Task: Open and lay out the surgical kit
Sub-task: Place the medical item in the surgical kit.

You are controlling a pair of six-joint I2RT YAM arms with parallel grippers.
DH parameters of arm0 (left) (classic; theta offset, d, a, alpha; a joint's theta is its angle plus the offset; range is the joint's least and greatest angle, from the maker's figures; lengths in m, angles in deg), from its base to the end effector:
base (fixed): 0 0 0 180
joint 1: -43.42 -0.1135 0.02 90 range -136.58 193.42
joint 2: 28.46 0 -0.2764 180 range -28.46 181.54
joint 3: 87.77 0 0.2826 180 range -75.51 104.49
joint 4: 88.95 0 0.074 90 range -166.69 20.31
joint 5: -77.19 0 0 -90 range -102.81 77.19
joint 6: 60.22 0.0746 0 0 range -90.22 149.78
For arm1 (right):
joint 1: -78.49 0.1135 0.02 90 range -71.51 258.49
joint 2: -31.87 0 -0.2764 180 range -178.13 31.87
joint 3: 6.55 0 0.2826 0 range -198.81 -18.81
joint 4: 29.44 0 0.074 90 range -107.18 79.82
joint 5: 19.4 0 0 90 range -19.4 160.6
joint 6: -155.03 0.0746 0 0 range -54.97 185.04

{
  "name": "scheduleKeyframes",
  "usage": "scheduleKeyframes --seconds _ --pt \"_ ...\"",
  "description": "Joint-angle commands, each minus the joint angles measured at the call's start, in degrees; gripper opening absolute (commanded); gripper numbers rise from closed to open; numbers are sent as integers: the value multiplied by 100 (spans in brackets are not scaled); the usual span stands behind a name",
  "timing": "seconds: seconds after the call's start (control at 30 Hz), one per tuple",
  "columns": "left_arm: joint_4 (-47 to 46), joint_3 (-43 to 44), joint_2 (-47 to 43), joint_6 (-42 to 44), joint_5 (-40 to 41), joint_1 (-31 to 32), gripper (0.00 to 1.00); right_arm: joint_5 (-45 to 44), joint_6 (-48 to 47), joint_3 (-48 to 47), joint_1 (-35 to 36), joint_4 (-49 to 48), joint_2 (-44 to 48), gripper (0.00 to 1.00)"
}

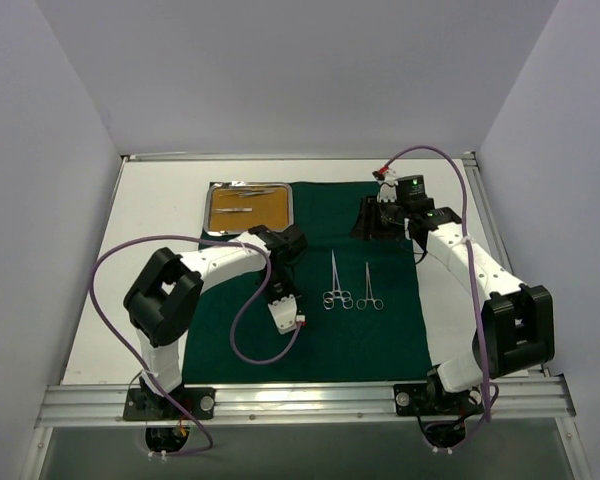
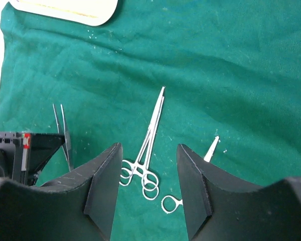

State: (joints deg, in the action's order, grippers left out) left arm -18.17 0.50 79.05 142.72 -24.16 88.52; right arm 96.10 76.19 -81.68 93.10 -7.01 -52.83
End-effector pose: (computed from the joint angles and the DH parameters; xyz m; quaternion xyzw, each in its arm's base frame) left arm 0.2507 -0.2724 0.1368 0.9769 0.1895 -0.0822 0.0550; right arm 0.3722 0.1302 0.2668 -0.1326 0.8494 0.2936 0.4179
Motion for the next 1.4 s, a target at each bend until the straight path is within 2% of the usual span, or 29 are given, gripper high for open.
scheduleKeyframes --seconds 0.0,0.27,0.5,0.57,0.63,0.77,0.93,1.03,1.17,1.2,1.27,1.3,1.37 --pt "-209 116 77 4385 -42 -168 2 113 53 38 7 -130 42 43" --pt "282 898 491 4403 -692 -160 2 157 35 73 7 -253 -168 43" --pt "-60 538 500 4394 -1009 -107 3 175 71 47 7 -262 -265 43" --pt "-130 442 447 4385 -1088 -107 18 158 97 38 15 -262 -327 43" --pt "-200 406 421 4376 -1132 -116 42 157 158 29 15 -261 -388 43" --pt "-332 292 342 4376 -1132 -186 52 184 264 29 121 -349 -433 43" --pt "-569 90 96 4368 -1132 -274 52 -184 290 -93 393 -174 -398 43" --pt "-867 -50 -447 4131 -1316 -318 52 -561 361 -138 691 -42 -292 43" --pt "-983 -261 -1318 2956 -1606 -362 52 -1063 650 -85 982 20 -38 39" --pt "-957 -340 -1511 2196 -1668 -370 51 -1160 851 -68 1104 -6 -2 35" --pt "-834 -420 -2082 1305 -1669 -397 51 -1536 1037 -15 1289 -24 42 32" --pt "-790 -498 -2250 256 -1616 -414 52 -1635 1194 3 1533 -42 33 29" --pt "-676 -578 -2768 -978 -1318 -458 51 -1880 1353 47 1781 -77 -89 27"
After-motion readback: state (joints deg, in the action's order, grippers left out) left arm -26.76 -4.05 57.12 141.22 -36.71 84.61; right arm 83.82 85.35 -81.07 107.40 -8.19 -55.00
